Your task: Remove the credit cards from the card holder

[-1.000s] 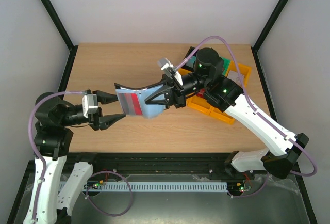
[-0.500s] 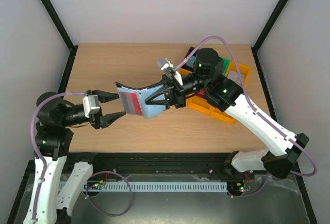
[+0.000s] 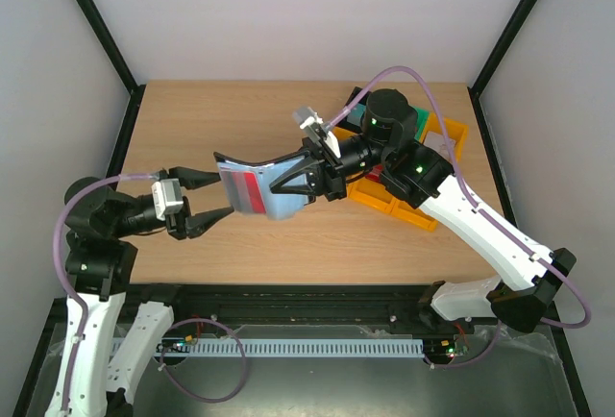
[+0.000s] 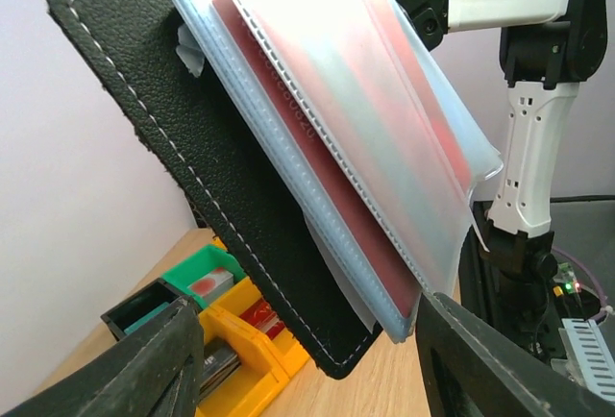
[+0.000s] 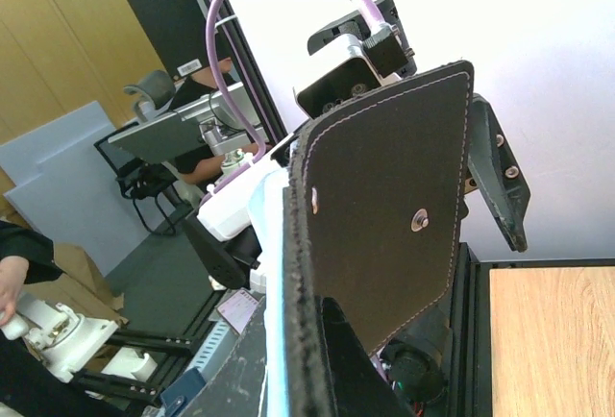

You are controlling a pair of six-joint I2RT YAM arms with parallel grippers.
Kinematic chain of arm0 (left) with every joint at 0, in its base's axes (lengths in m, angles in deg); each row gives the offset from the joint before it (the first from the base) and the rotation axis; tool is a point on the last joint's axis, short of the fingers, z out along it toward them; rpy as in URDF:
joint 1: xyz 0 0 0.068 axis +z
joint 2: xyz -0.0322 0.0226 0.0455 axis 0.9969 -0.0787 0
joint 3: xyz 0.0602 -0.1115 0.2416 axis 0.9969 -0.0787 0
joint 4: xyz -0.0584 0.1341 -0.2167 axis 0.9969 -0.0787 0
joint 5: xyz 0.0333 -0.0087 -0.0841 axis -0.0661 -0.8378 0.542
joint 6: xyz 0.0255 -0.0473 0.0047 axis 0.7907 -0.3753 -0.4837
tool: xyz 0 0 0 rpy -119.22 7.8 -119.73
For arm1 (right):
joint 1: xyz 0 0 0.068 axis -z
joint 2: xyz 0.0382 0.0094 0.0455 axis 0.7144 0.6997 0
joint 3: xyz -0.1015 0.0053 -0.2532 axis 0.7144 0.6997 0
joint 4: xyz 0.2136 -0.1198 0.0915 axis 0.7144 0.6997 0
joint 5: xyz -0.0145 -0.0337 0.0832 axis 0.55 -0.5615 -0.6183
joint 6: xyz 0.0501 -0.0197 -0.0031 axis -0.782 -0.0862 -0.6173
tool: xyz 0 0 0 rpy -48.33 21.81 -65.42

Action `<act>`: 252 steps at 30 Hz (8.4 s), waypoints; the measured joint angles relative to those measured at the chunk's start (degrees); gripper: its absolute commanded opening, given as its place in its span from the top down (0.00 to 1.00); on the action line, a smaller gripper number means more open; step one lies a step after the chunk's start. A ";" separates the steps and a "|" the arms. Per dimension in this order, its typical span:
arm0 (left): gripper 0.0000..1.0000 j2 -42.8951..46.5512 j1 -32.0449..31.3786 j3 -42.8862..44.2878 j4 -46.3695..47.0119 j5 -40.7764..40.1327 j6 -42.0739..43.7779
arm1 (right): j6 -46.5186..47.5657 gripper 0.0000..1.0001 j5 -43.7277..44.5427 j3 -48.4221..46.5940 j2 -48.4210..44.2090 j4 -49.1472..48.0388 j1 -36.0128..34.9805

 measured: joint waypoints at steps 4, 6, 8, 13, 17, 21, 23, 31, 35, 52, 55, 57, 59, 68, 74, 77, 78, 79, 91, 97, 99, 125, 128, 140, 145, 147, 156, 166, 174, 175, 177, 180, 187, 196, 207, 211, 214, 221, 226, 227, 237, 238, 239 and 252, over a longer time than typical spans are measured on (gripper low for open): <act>0.38 0.00 0.00 -0.66 2.10 -0.42 -1.84 | -0.33 0.97 -0.04 -0.11 0.15 -0.04 -0.07; 0.38 -0.02 0.00 -1.25 4.24 -0.94 -3.82 | -0.48 0.97 -0.04 -0.17 0.24 -0.04 -0.31; 0.37 -0.09 0.00 -2.10 7.50 -1.46 -6.80 | -0.61 0.97 -0.04 -0.20 0.28 -0.04 -0.52; 0.36 -0.90 -0.66 -3.08 13.64 -1.77 -12.37 | -0.63 0.97 -0.07 -0.44 0.46 -0.35 -1.27; 0.36 -1.77 -1.18 -3.08 14.27 -1.73 -12.76 | -0.85 0.97 -0.31 -0.63 0.46 -0.63 -1.31; 0.36 -2.51 -1.29 -3.08 13.09 -2.05 -11.17 | -1.57 0.97 -0.57 -0.63 0.46 -1.62 -1.44; 0.36 -2.86 -1.29 -3.48 13.81 -2.10 -11.50 | -1.88 0.97 -0.72 -0.63 0.46 -2.03 -1.53; 0.30 -3.48 -2.93 -5.22 20.81 -1.66 -18.18 | -1.86 0.97 -0.57 -0.63 0.44 -2.91 -1.57; 0.27 -2.93 -3.89 -5.22 22.93 -0.61 -21.53 | 1.05 0.98 1.62 -0.74 0.44 -1.05 -1.62; 0.69 -1.99 -6.08 -5.66 26.60 -4.31 -32.61 | 3.52 0.97 6.23 -2.67 5.70 2.93 -4.72; 0.96 -1.92 -6.14 -5.75 25.57 -4.24 -32.61 | 4.92 0.80 6.84 -2.67 6.56 3.37 -4.92; 0.98 -1.64 -6.16 -5.64 23.80 -4.70 -30.67 | 6.21 0.56 8.63 -2.64 6.12 4.09 -4.00; 0.98 -1.33 -6.16 -5.42 20.50 -7.08 -28.26 | 6.49 0.40 12.09 -1.99 4.96 4.11 -2.71; 0.98 -8.57 -6.23 -3.63 -0.50 -55.32 5.86 | 4.39 0.39 46.66 1.22 -1.01 9.44 4.37; 0.98 -15.19 -7.74 -4.42 -9.22 -78.38 20.83 | 2.84 0.48 45.99 1.33 1.70 11.87 2.21; 0.98 -15.69 -7.63 1.97 -16.31 -70.20 15.93 | 1.44 0.56 39.50 3.10 2.32 7.28 -1.99; 0.98 -15.69 -7.58 4.22 -17.25 -65.24 13.55 | 0.52 0.60 37.29 3.63 2.54 5.42 -3.06; 0.98 -15.50 -7.58 6.19 -17.42 -58.97 10.51 | -0.39 0.64 35.39 3.98 2.89 3.58 -4.04; 0.98 -8.13 -5.79 1.46 0.85 -15.54 -23.56 | -3.89 0.57 30.64 6.23 3.17 -4.57 -5.20; 0.98 -5.09 -4.48 1.46 6.84 -8.22 -26.64 | 2.58 0.06 35.85 6.67 -2.78 0.24 -3.34; 0.98 -4.26 -4.37 1.46 7.48 -6.16 -26.10 | 4.35 0.01 36.20 6.73 -3.98 1.84 -2.78; 0.18 -2.93 -2.95 1.03 7.41 -8.22 -23.96 | -0.79 0.98 17.40 7.52 -1.01 -3.54 -1.53; 0.01 -2.80 -2.08 0.37 6.71 -13.53 -24.22 | -0.87 0.98 18.95 7.41 -1.01 -3.04 -1.53; 0.19 1.44 3.02 -1.95 11.30 -35.58 -28.26 | -2.05 0.98 47.67 -0.39 4.13 12.66 1.42; 0.47 0.33 2.49 -9.68 20.76 -21.81 -38.93 | -1.46 0.98 41.75 1.20 3.98 11.17 -0.87; 0.51 -2.40 1.25 -10.84 20.57 -16.94 -40.52 | -1.84 0.98 37.38 3.41 2.82 7.67 -1.53; 0.72 -5.44 -1.03 -10.25 15.89 -8.48 -37.07 | -3.02 0.98 25.05 5.84 1.55 -1.73 -2.10; 0.98 -3.85 -1.22 -9.16 16.41 -3.56 -36.33 | -2.93 0.98 21.90 6.03 1.46 -3.74 -1.46; 0.98 -3.15 -1.31 -7.96 16.13 -2.47 -36.87 | -2.16 0.70 20.87 6.21 0.79 -4.37 -1.51; 0.98 -3.08 -1.29 -7.96 16.24 -2.93 -37.22 | -2.43 0.71 20.68 6.40 0.79 -4.76 -1.53; 0.98 -2.99 -1.29 -7.96 16.92 -3.72 -38.12 | -3.19 0.75 20.46 6.88 0.79 -5.22 -1.55; 0.98 -2.89 -1.29 -7.98 18.29 -4.81 -39.56 | -4.11 0.82 20.44 7.65 0.79 -5.81 -1.55; 0.93 -2.14 -1.27 -8.24 21.40 -5.38 -42.05 | -5.11 0.98 20.35 8.11 0.83 -6.64 -1.55; 0.87 -2.14 -0.22 -8.22 19.32 -6.64 -42.36 | -4.17 0.98 17.99 7.78 0.83 -6.60 -1.55; 0.63 -2.14 0.37 -8.20 19.87 -6.25 -44.24 | -4.00 0.98 16.33 7.74 0.81 -6.32 -1.55; 0.63 -2.14 0.37 -8.20 20.09 -5.51 -44.48 | -4.00 0.98 16.15 7.74 0.81 -6.32 -1.55; 0.52 -2.73 1.05 -5.22 20.00 -5.31 -44.35 | -3.56 0.98 15.87 7.74 0.81 -6.29 -1.55; 0.59 -2.86 2.12 -0.98 17.62 -4.74 -41.24 | -3.58 0.98 14.71 7.74 0.74 -6.36 -1.53; 0.70 -3.43 2.93 -0.94 15.13 -4.33 -40.17 | -3.58 0.98 14.40 7.74 0.46 -6.38 -1.53; 0.71 -3.56 2.95 -1.03 14.78 -4.33 -40.09 | -3.61 0.98 14.36 7.74 0.44 -6.40 -1.53; 0.78 -3.82 2.97 -1.97 12.50 -4.24 -37.70 | -3.58 0.98 14.32 7.74 0.39 -6.40 -1.53; 0.78 -3.72 2.97 -2.25 12.37 -4.22 -37.24 | -3.58 0.98 14.32 7.74 0.39 -6.40 -1.53; 0.79 -3.63 2.97 -2.56 12.33 -4.22 -36.94 | -3.61 0.98 14.32 7.74 0.39 -6.40 -1.53; 0.72 -3.61 -1.29 -6.40 14.47 -5.16 -37.73 | -4.55 0.98 14.01 7.74 0.39 -6.45 -1.49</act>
